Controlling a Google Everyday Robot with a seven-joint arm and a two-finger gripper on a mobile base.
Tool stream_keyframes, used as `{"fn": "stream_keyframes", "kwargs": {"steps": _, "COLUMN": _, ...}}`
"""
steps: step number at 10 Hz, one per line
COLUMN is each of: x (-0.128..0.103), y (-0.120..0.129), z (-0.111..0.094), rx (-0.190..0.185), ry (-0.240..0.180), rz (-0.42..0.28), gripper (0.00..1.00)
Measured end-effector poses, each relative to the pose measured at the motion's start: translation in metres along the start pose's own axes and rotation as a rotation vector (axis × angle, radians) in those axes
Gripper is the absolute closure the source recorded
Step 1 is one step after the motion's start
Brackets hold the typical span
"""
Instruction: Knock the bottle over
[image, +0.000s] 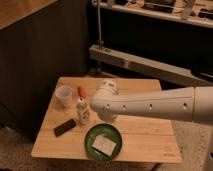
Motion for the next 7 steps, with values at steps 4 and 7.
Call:
{"fn": "stream_keyframes", "kwargs": {"steps": 4, "x": 0.012, "y": -0.018, "z": -0.004, "rx": 0.174, "ry": 0.01, "rz": -0.052, "gripper": 0.95}}
{"fn": "stream_keyframes", "kwargs": {"steps": 7, "x": 0.037, "y": -0.027, "z": -0.011, "rx": 0.167, "ry": 0.062, "rz": -0.075, "gripper": 0.95}}
